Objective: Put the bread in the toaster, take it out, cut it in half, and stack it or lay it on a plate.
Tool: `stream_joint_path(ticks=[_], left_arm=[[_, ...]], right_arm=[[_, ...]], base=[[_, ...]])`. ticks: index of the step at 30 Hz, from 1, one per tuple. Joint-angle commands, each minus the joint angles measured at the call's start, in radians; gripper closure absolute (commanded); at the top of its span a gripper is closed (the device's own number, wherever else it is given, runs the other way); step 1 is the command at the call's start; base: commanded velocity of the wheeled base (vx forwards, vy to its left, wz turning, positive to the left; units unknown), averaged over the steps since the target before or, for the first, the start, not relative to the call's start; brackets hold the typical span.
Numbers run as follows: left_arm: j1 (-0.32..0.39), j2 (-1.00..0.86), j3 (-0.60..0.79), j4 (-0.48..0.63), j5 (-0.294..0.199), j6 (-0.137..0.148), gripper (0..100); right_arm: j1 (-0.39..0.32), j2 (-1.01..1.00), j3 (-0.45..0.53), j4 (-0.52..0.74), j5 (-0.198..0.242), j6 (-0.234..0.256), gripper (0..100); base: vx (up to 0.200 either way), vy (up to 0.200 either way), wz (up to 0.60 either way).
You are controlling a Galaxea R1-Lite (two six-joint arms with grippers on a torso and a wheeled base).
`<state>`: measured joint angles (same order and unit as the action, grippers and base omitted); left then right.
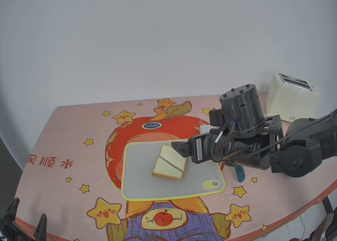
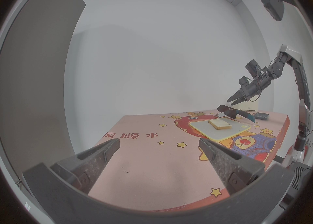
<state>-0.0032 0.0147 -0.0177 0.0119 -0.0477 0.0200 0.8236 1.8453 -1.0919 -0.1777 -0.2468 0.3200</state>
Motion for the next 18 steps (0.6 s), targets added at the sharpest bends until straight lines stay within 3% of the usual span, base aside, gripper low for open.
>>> stream_joint_path(ticks=[1, 5, 12, 14, 18], left_arm=[[0.000, 0.004, 0.013, 0.000, 0.000, 0.000, 0], [0.000, 0.004, 0.013, 0.000, 0.000, 0.000, 0], [0.000, 0.004, 0.013, 0.000, 0.000, 0.000, 0], [0.000, 0.004, 0.013, 0.000, 0.000, 0.000, 0], [0.000, 0.004, 0.013, 0.000, 0.000, 0.000, 0]], right_arm=[[0.008, 0.018, -0.003, 0.004, -0.025, 0.005, 0], [0.020, 0.041, -0.005, 0.007, -0.058, 0.039, 0], [0.022, 0.098, -0.002, 0.010, -0.101, 0.044, 0], [0.015, 0.111, -0.006, 0.009, -0.103, 0.047, 0], [0.011, 0.130, -0.014, 0.009, -0.101, 0.097, 0]], base=[[0.000, 0.000, 0.00], [0.000, 0.000, 0.00], [0.000, 0.000, 0.00], [0.000, 0.000, 0.00], [0.000, 0.000, 0.00]])
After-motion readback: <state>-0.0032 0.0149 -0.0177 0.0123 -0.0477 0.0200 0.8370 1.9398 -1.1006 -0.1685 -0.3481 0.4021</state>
